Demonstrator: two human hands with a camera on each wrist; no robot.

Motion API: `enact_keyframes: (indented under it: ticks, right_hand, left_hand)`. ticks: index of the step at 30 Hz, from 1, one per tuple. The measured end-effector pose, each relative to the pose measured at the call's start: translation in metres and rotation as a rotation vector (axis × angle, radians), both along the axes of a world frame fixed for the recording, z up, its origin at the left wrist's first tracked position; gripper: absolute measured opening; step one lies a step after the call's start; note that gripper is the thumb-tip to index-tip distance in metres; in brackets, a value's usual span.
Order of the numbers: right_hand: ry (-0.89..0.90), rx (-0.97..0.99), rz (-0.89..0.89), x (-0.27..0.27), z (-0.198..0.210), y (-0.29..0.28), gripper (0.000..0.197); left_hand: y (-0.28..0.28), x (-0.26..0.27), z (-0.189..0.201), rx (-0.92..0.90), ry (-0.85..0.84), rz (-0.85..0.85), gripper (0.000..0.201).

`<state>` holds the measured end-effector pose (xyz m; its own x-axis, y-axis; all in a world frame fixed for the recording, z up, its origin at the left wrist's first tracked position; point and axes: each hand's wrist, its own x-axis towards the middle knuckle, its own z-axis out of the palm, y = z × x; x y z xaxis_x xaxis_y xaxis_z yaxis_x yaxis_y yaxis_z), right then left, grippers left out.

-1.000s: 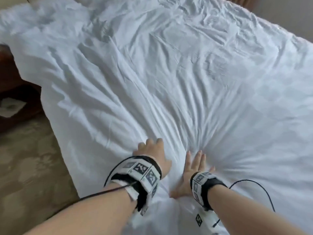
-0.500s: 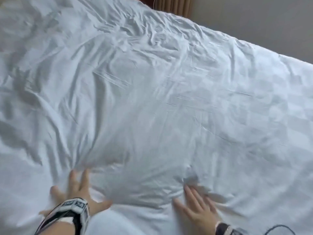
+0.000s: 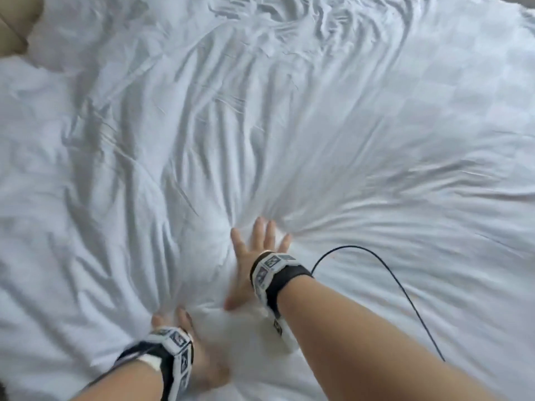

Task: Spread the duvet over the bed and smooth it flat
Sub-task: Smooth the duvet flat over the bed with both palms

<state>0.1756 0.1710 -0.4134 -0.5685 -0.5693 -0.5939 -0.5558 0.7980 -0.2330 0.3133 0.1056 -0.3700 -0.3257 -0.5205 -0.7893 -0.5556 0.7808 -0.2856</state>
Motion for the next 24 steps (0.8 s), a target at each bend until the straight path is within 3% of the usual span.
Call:
enact_keyframes:
  ticks: [2,4,5,7,9,11,13,15,17,19,22,24]
  right_hand:
    - [0.054,-0.042,0.032,0.032,-0.006,-0.021,0.111]
    - [0.033,-0.056,0.053,0.052,-0.011,-0.033,0.103]
    - [-0.009,-0.046,0.088,0.060,-0.010,-0.036,0.112]
    - [-0.054,-0.013,0.146,0.068,-0.008,-0.039,0.130]
    - [-0.070,-0.016,0.130,0.069,-0.008,-0.043,0.128]
    - [-0.055,-0.057,0.105,0.068,-0.017,-0.036,0.121]
    - [0.102,-0.062,0.061,0.063,-0.023,-0.041,0.118]
    - [0.249,-0.061,0.009,0.061,-0.030,-0.044,0.128]
    - [0.264,0.027,0.056,0.066,-0.029,-0.059,0.134]
    - [0.213,0.202,-0.004,0.071,-0.020,-0.045,0.140]
    - [0.195,0.277,-0.069,0.077,-0.018,-0.057,0.117]
    - [0.209,0.284,-0.051,0.075,-0.012,-0.062,0.101]
  left_hand:
    - [-0.036,-0.056,0.027,0.063,0.047,-0.162,0.067]
    - [-0.076,-0.122,0.053,-0.001,0.188,-0.272,0.046]
    - [-0.096,-0.149,0.053,-0.035,0.320,-0.290,0.050]
    - [-0.124,-0.176,0.038,-0.048,0.455,-0.284,0.083]
    - [-0.138,-0.172,0.014,-0.014,0.399,-0.269,0.105]
    - [-0.144,-0.155,-0.006,-0.014,0.381,-0.249,0.111]
    - [-0.173,-0.138,-0.019,-0.002,0.419,-0.235,0.118]
    - [-0.229,-0.131,-0.025,-0.020,0.421,-0.204,0.125]
    - [-0.313,-0.114,-0.026,-0.044,0.366,-0.119,0.135]
    - [-0.373,-0.097,-0.035,-0.083,0.341,-0.058,0.149]
    - [-0.450,-0.069,-0.040,-0.061,0.294,-0.011,0.163]
    - [-0.460,-0.064,-0.043,-0.040,0.289,-0.032,0.166]
